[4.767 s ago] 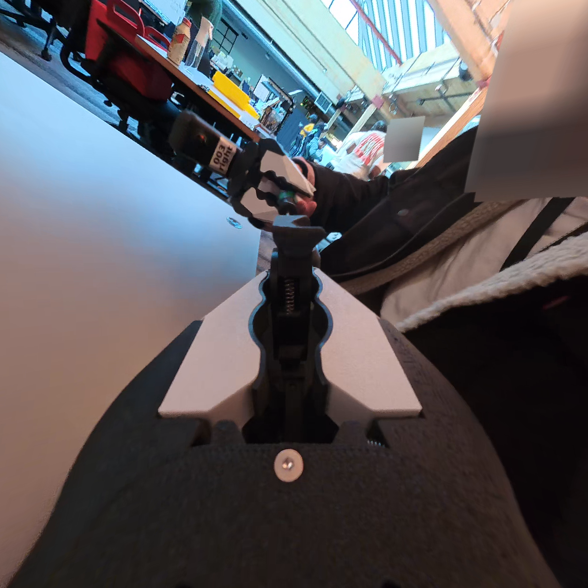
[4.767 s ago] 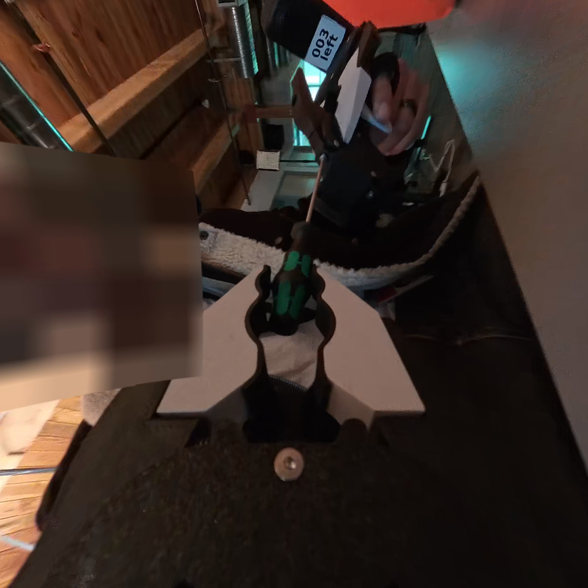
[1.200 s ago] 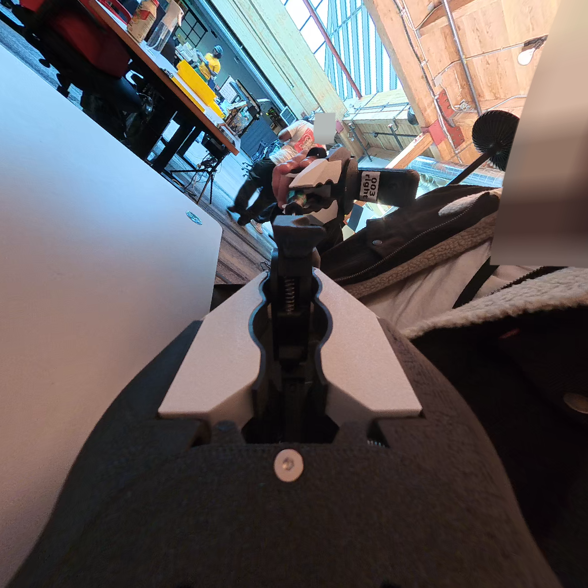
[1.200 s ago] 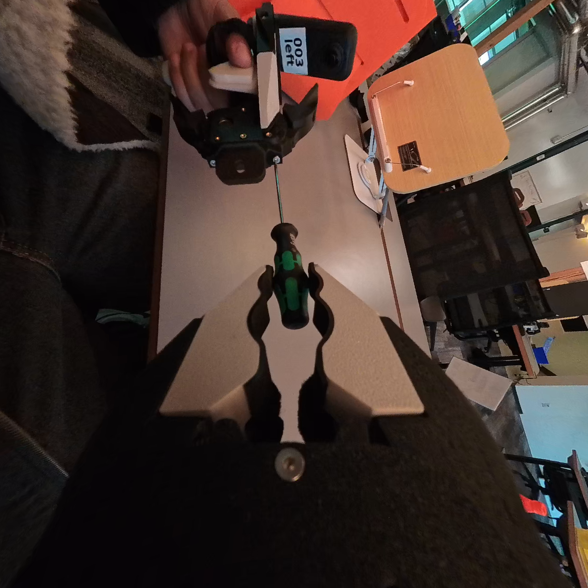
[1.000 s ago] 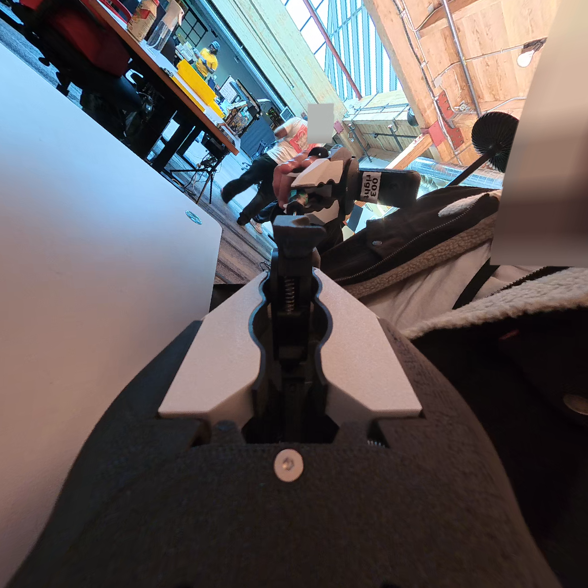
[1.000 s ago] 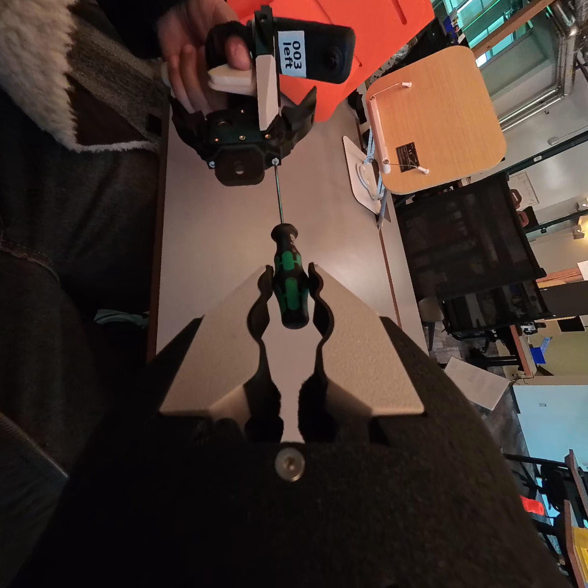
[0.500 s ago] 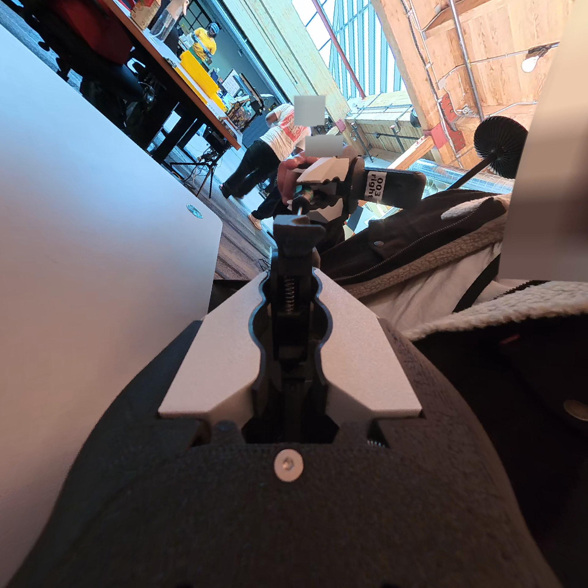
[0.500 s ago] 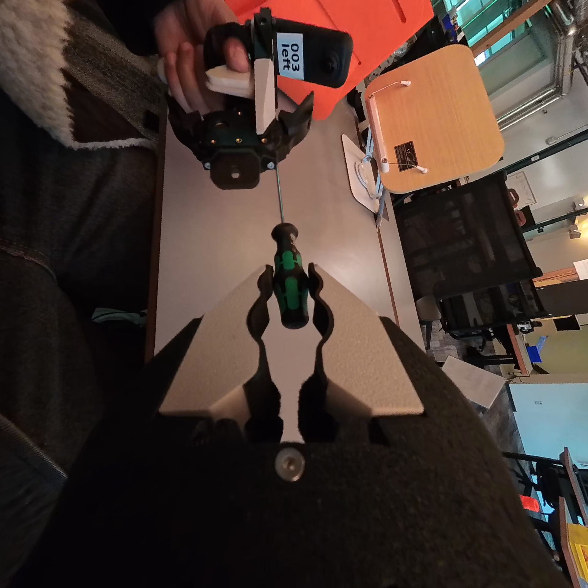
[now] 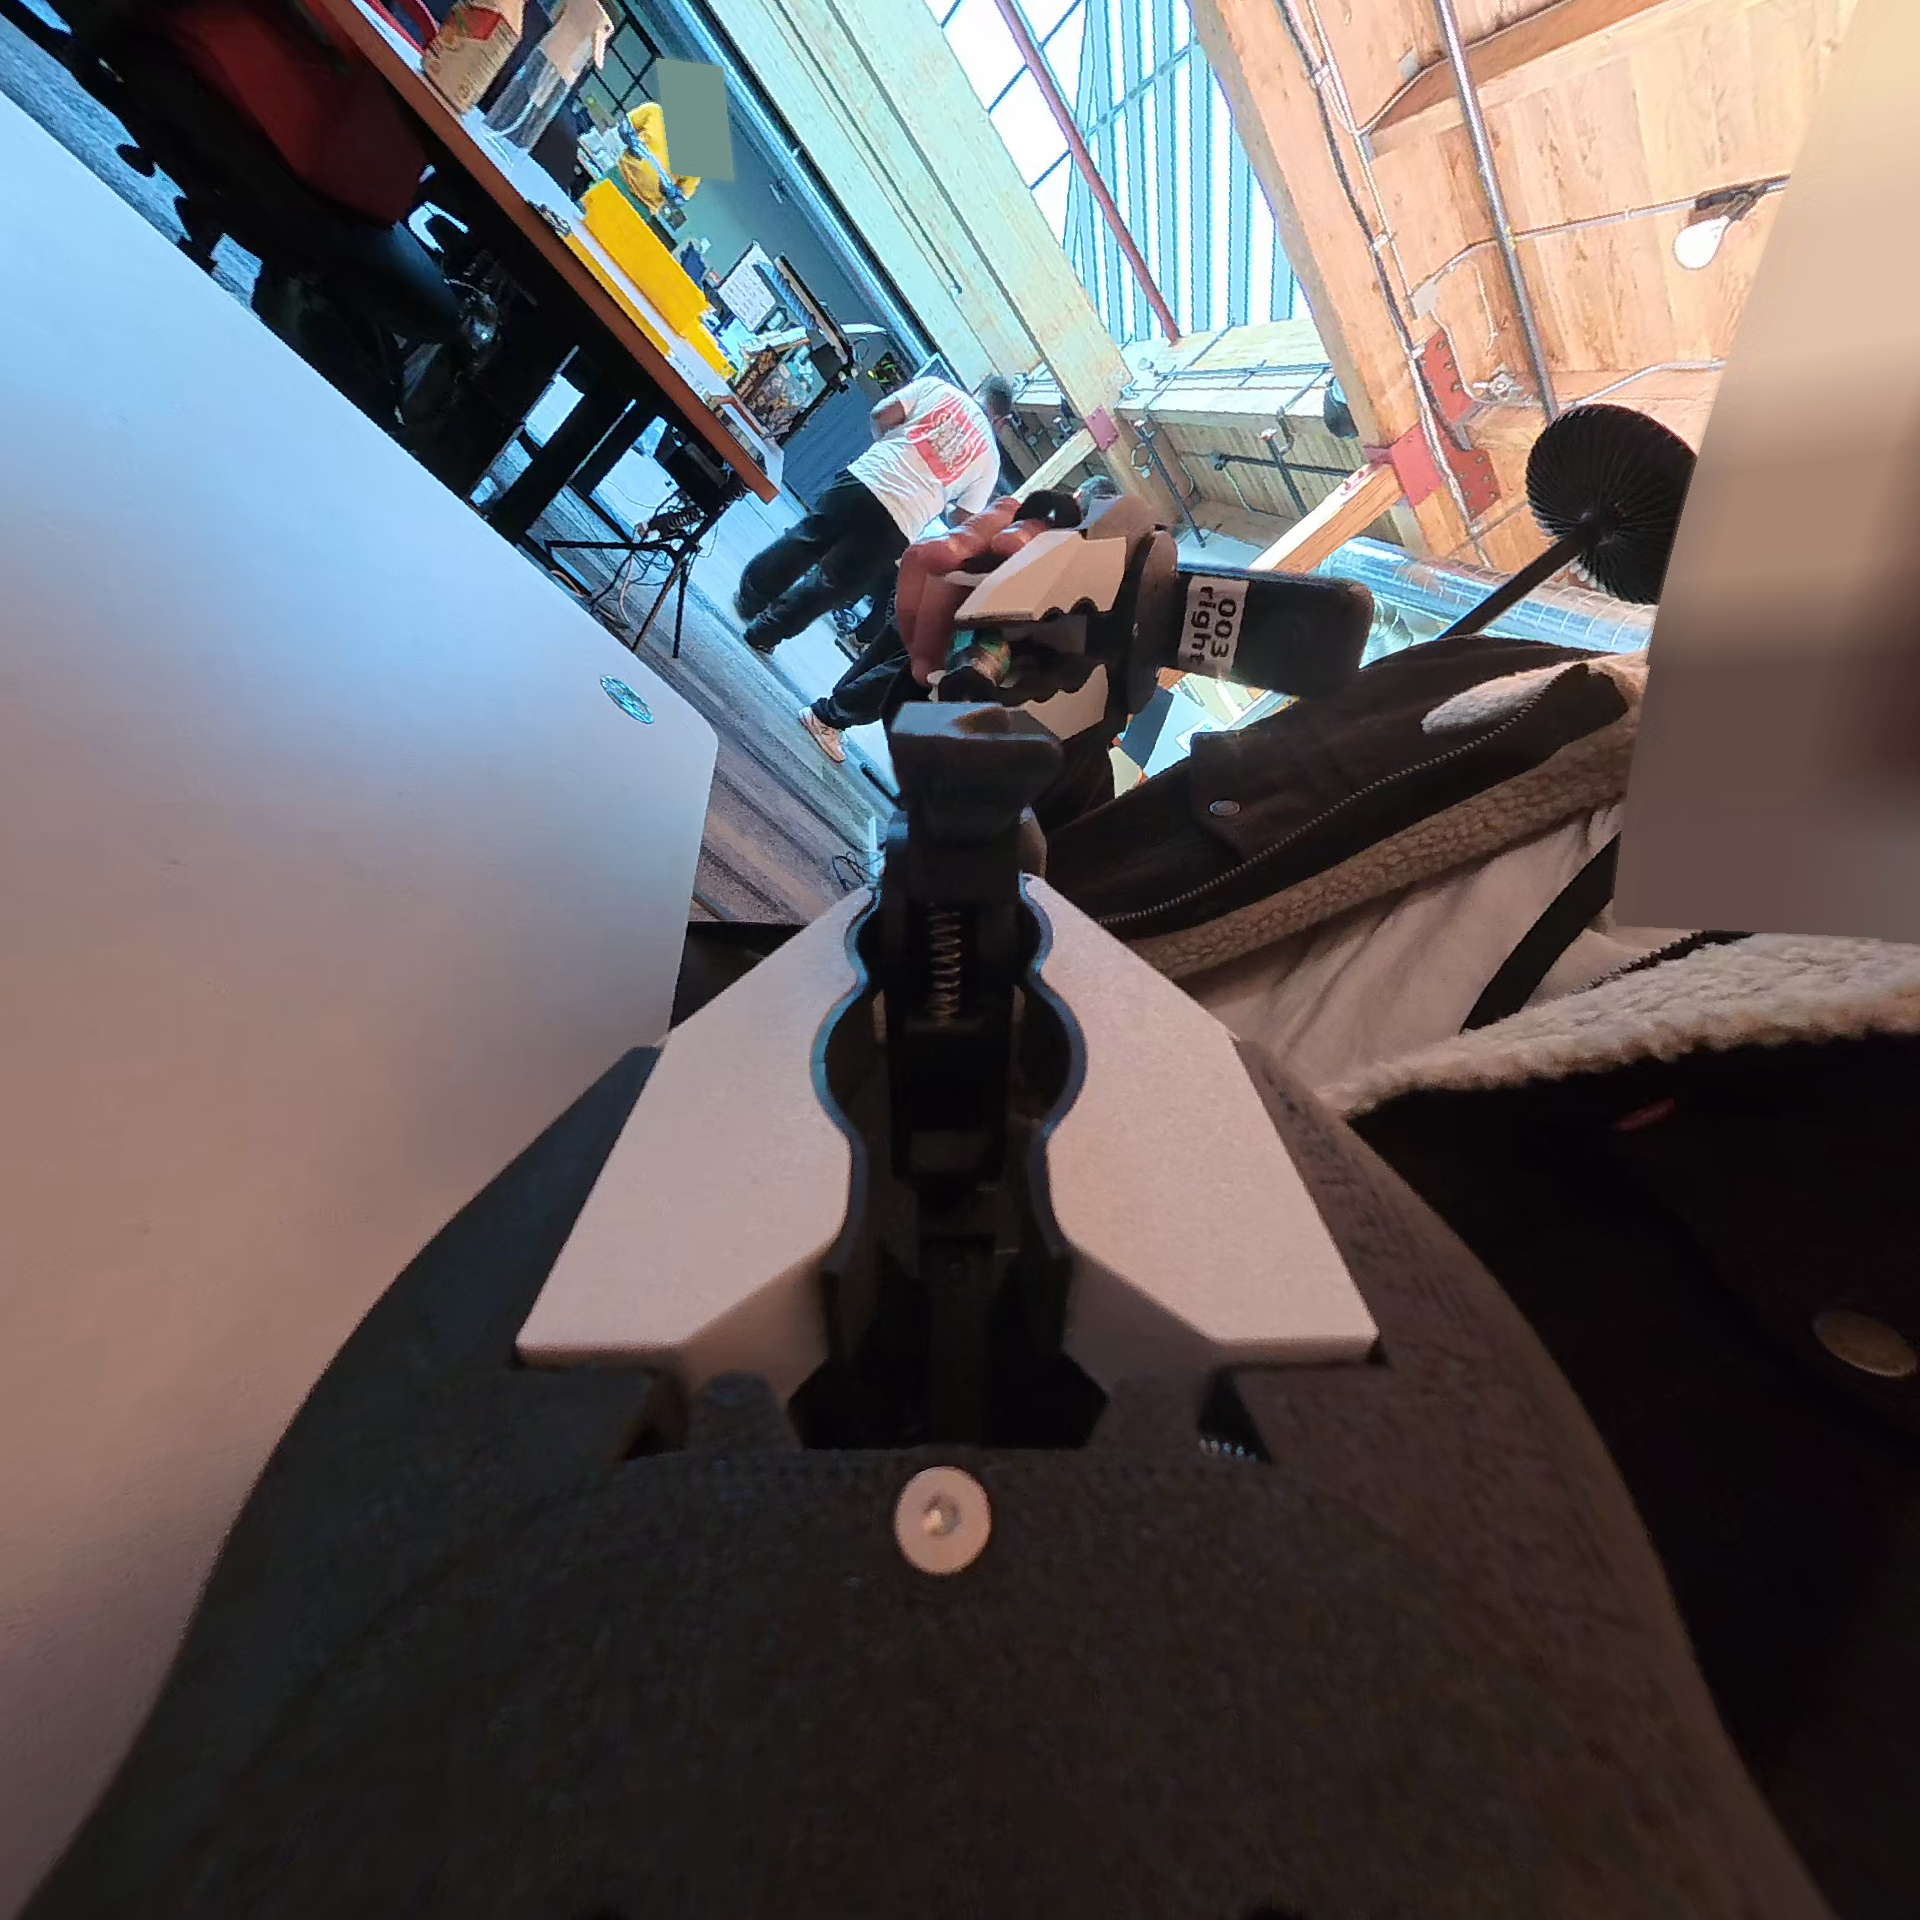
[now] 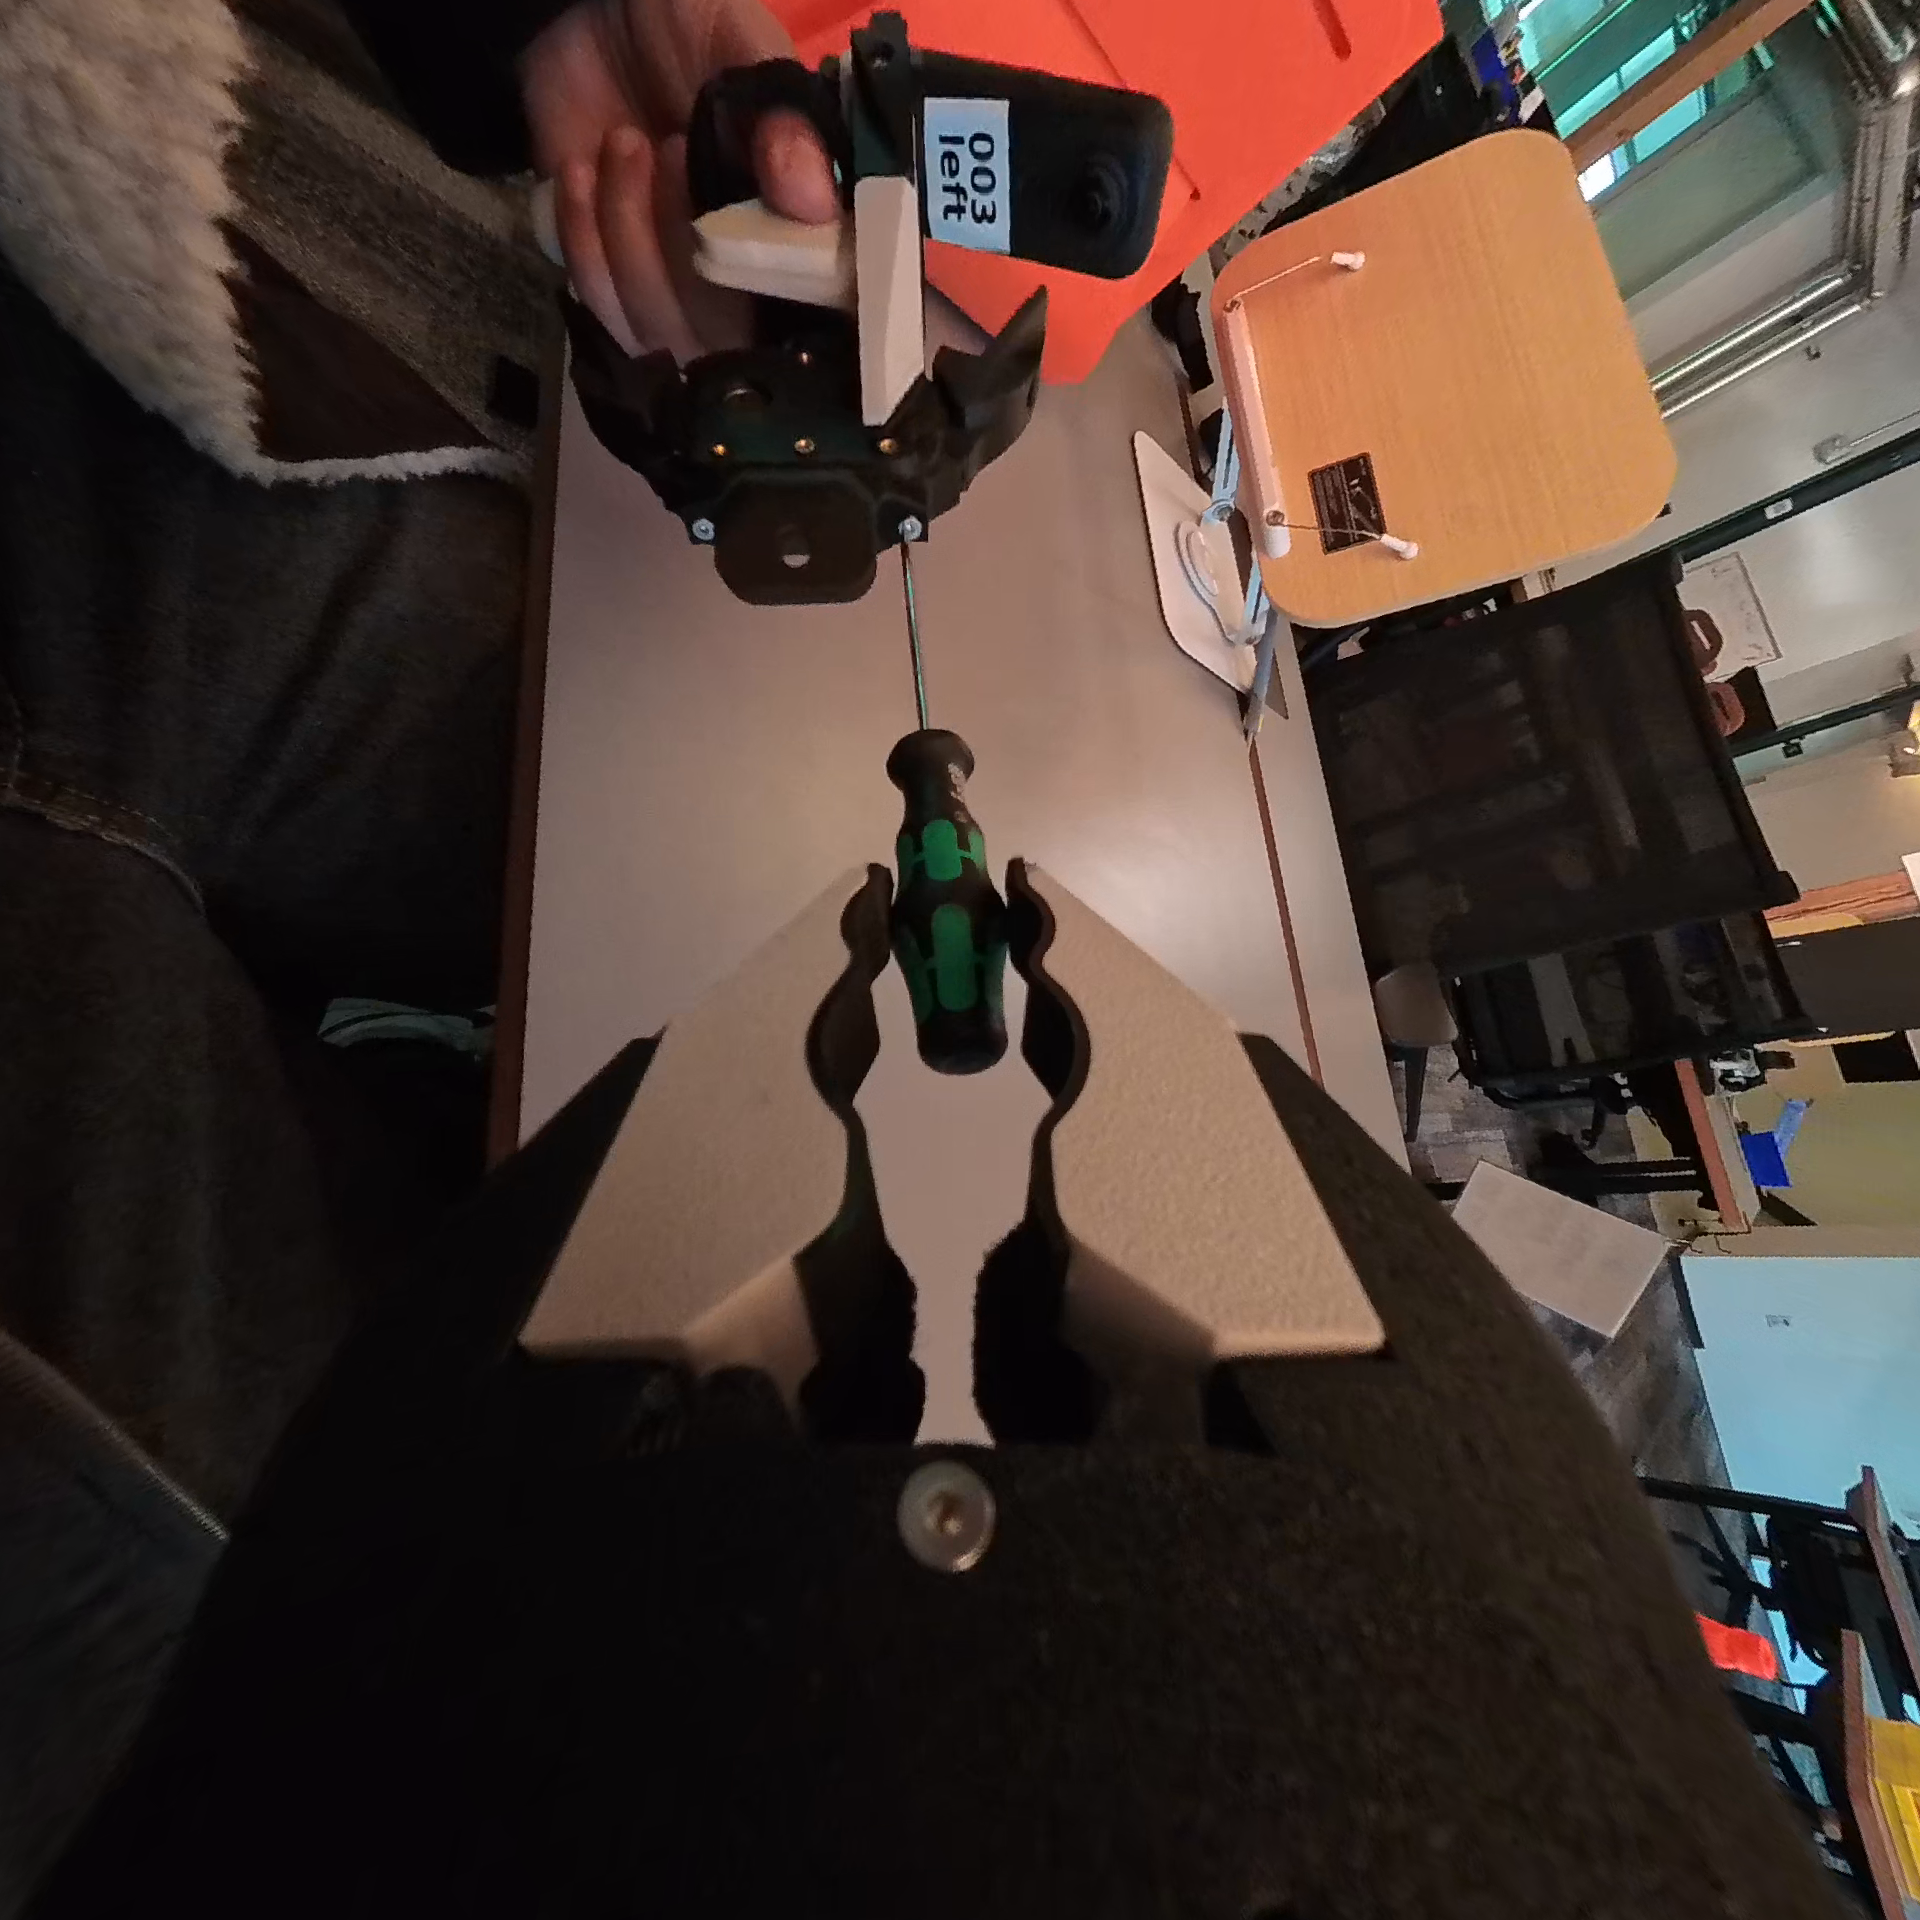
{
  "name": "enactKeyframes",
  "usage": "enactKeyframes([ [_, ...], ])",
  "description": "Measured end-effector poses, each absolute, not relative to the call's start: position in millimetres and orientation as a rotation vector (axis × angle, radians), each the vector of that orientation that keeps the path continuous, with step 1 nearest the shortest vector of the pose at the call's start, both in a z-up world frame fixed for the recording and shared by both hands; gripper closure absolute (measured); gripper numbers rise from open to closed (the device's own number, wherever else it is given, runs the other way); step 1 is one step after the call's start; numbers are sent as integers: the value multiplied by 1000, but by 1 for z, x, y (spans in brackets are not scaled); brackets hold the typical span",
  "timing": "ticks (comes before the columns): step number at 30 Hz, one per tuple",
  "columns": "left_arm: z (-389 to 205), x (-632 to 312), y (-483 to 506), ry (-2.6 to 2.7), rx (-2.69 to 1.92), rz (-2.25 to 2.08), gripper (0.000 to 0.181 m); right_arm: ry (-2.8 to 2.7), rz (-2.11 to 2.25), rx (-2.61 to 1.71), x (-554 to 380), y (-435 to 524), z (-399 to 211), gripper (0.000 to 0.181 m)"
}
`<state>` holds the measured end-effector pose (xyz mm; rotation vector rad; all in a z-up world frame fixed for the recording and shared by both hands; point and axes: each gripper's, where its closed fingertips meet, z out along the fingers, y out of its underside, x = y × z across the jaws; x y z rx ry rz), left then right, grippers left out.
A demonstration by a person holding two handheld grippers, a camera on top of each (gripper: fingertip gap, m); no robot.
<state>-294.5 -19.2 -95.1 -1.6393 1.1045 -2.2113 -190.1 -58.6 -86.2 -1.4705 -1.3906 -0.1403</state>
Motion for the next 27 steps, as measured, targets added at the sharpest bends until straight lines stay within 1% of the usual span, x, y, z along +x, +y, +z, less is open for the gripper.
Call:
enactKeyframes([
  [19, -97, -294, -18, 1090, -1663, -2224, 159, -1385, -149, -1450, -192, -60, -83, 160],
  [22, -99, -294, -17, 1052, -1710, -2263, 159, -1412, -209, -1398, -194, -61, -85, 160],
  [27, -97, -299, -19, 968, -1774, -2412, 160, -1493, -394, -1152, -201, -65, -82, 160],
])
